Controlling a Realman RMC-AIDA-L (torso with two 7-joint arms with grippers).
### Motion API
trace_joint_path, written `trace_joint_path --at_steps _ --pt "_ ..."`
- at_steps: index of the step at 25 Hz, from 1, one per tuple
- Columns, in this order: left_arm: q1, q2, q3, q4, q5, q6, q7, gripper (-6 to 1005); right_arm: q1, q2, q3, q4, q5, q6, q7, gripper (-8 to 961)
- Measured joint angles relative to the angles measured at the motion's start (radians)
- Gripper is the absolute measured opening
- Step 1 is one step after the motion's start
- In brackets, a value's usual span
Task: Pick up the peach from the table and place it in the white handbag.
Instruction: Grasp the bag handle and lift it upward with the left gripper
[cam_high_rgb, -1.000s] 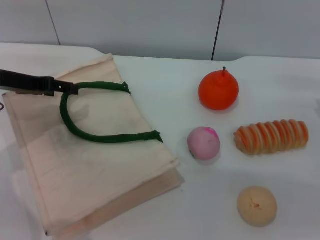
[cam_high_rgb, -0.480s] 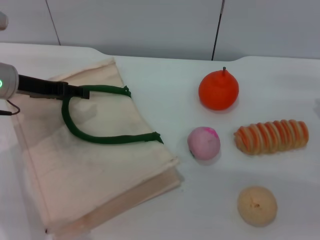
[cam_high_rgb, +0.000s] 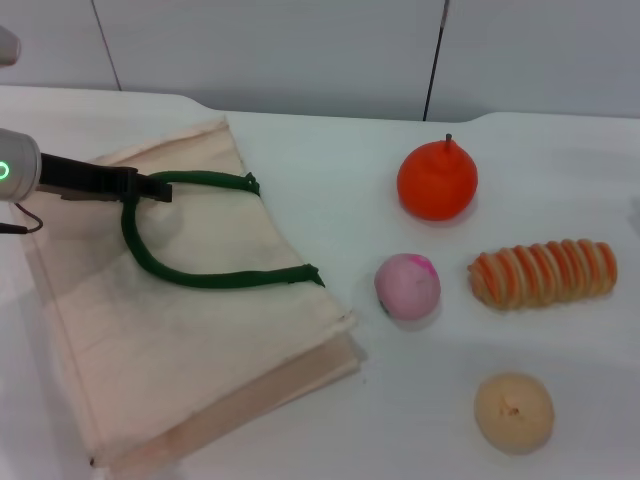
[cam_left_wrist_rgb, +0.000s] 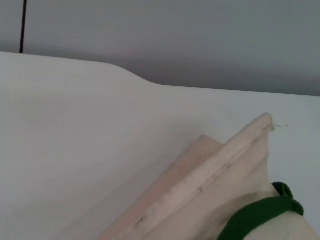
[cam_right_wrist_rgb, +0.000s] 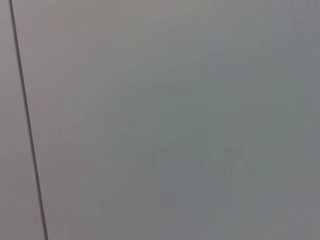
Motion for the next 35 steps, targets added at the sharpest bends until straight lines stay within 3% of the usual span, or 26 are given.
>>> trace_joint_path --at_steps 10,16,23,29,32,35 --pt "0.001 0.0 0.0 0.0 0.017 -0.003 0.0 415 0.001 0.0 0.0 0.001 0.003 0.0 0.0 893" --pt "-0.001 -0.002 0.0 -0.001 -0.012 -0.004 0.002 183 0.0 0.0 0.0 0.002 0.003 0.0 0.0 893" --pt "0.008 0.016 0.0 -0.017 -0.202 0.103 0.102 143 -0.006 0.0 0.0 -0.001 0.005 -0.008 0.0 893" --pt "0.091 0.033 0.0 -0.056 -0.568 0.41 0.317 143 -0.006 0.0 0.0 -0.001 0.006 -0.011 0.0 892" --pt "0.125 0.047 0.0 -0.061 -0.683 0.558 0.386 142 -0.006 0.0 0.0 -0.002 0.006 -0.011 0.0 892" --pt "0.137 0.063 0.0 -0.063 -0.714 0.639 0.404 142 -0.006 0.0 0.0 -0.002 0.007 -0.011 0.0 892"
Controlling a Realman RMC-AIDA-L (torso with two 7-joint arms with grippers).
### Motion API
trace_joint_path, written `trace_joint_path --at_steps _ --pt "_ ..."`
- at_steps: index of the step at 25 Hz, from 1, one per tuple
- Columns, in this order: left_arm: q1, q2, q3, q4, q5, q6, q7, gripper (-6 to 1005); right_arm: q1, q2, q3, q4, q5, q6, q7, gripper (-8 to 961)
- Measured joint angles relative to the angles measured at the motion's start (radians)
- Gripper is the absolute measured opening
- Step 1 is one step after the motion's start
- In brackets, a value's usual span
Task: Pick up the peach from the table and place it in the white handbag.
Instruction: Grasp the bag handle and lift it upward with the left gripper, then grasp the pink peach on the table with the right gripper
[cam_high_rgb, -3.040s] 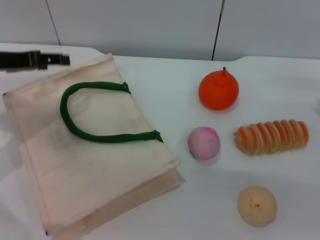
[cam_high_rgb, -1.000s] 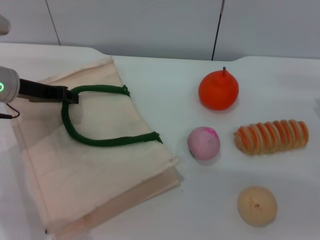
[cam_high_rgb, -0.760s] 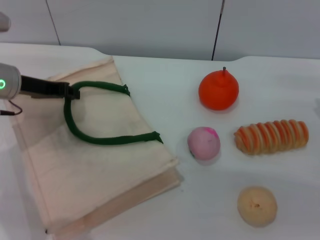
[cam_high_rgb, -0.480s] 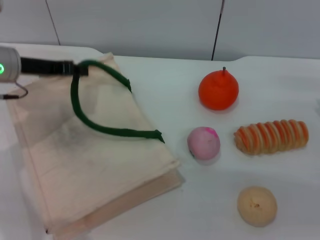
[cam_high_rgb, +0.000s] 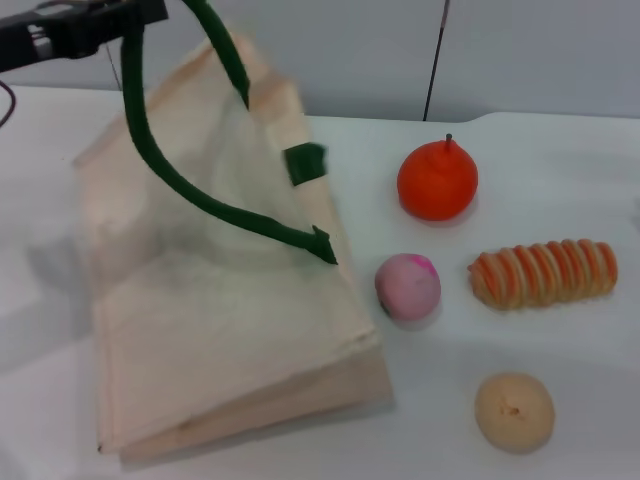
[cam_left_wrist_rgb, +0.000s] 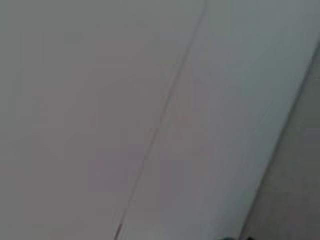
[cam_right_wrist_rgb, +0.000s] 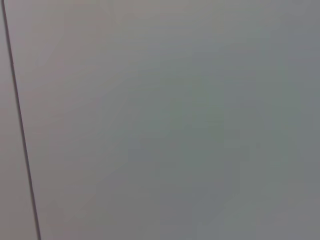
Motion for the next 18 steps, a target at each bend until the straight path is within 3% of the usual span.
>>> trace_joint_path --at_steps 3,11,14,18 --pt "0.005 0.01 0.0 -0.007 0.01 0.039 0.001 142 0.0 0.0 0.0 0.0 0.0 0.0 0.0 892" --pt "0.028 0.012 0.0 -0.105 0.068 0.143 -0.035 143 -0.001 -0.002 -0.015 -0.004 -0.009 0.0 0.061 892" --pt "0.038 0.013 0.0 -0.115 0.082 0.156 -0.045 143 -0.003 -0.008 -0.076 -0.025 -0.037 0.0 0.141 892" --pt "0.042 0.022 0.0 -0.122 0.1 0.167 -0.059 142 -0.013 -0.024 -0.186 -0.132 -0.22 0.0 0.309 891"
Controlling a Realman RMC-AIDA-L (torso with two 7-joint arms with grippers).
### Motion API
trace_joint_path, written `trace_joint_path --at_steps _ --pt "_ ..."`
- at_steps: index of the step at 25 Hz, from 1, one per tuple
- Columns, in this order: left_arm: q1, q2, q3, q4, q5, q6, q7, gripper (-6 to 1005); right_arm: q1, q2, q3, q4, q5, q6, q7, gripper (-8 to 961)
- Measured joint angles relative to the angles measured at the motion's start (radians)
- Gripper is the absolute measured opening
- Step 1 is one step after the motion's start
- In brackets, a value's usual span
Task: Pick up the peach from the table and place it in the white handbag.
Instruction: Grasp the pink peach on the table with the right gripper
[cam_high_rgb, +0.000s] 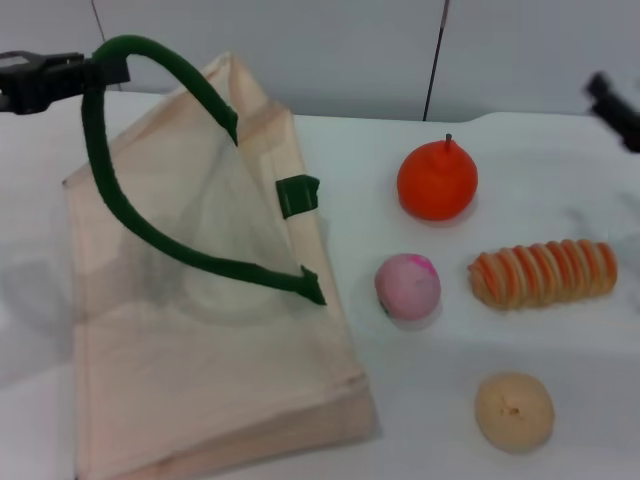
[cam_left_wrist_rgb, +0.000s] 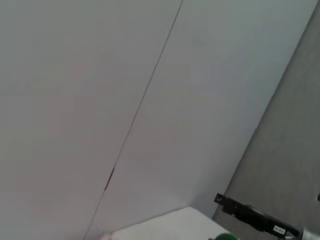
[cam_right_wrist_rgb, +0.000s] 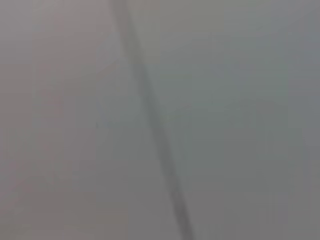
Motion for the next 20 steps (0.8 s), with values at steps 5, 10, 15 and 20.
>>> trace_joint_path --at_steps 5,10,15,20 --pt "-0.002 0.002 0.0 -0.015 0.022 0.001 -0.013 141 0.004 -0.034 -0.046 -0.123 -0.365 0.002 0.218 891" --pt "-0.009 0.002 0.0 -0.016 0.022 0.002 -0.015 142 0.01 -0.043 -0.047 -0.209 -0.655 0.039 0.362 891" --pt "-0.016 0.002 0.0 -0.016 0.022 0.003 -0.022 144 0.041 -0.042 -0.047 -0.259 -0.824 0.131 0.449 892" --pt "-0.025 0.002 0.0 -0.016 0.022 0.004 -0.026 145 0.093 -0.018 -0.047 -0.258 -0.939 0.139 0.485 893"
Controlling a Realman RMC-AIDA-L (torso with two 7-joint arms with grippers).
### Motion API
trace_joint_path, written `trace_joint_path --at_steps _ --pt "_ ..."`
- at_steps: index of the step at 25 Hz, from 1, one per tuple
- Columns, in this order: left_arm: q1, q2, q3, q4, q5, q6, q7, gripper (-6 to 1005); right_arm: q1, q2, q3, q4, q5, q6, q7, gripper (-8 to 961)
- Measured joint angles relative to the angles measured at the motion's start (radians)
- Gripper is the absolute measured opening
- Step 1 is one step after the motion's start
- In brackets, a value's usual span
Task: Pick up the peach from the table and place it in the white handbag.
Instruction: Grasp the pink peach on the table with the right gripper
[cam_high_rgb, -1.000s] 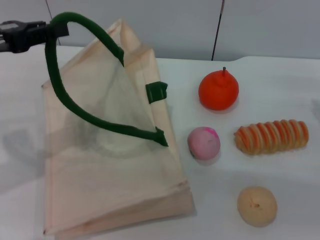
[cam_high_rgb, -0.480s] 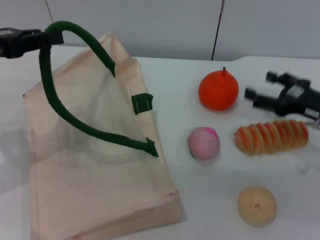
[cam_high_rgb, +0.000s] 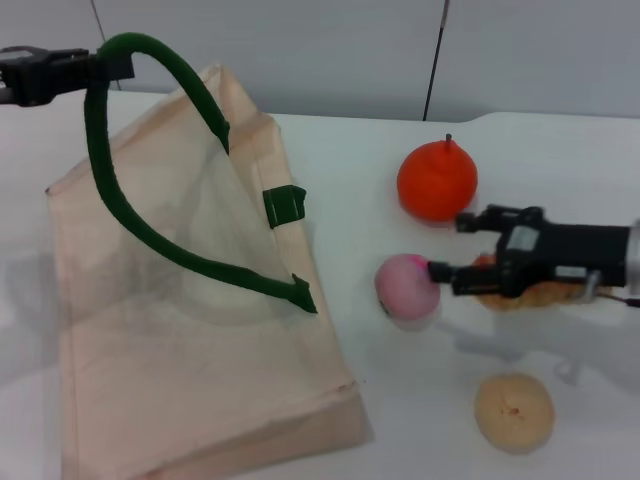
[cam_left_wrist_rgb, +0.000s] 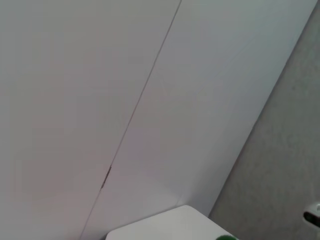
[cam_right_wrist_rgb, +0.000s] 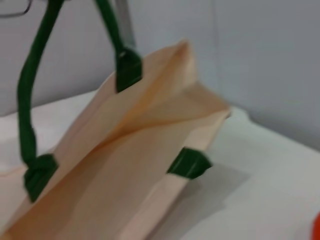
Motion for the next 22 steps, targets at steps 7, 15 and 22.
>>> trace_joint_path --at_steps 7,15,22 --pt "-0.003 0.0 0.0 0.0 0.0 -0.001 -0.001 147 0.063 0.034 -0.001 0.013 -0.101 -0.035 0.026 894" --pt "-0.008 0.0 0.0 0.005 -0.003 -0.002 -0.001 149 0.091 0.037 -0.048 0.04 -0.103 -0.122 0.027 896" --pt "-0.012 -0.001 0.0 0.006 -0.007 -0.003 -0.001 150 0.126 0.037 -0.079 0.081 -0.103 -0.194 0.028 896"
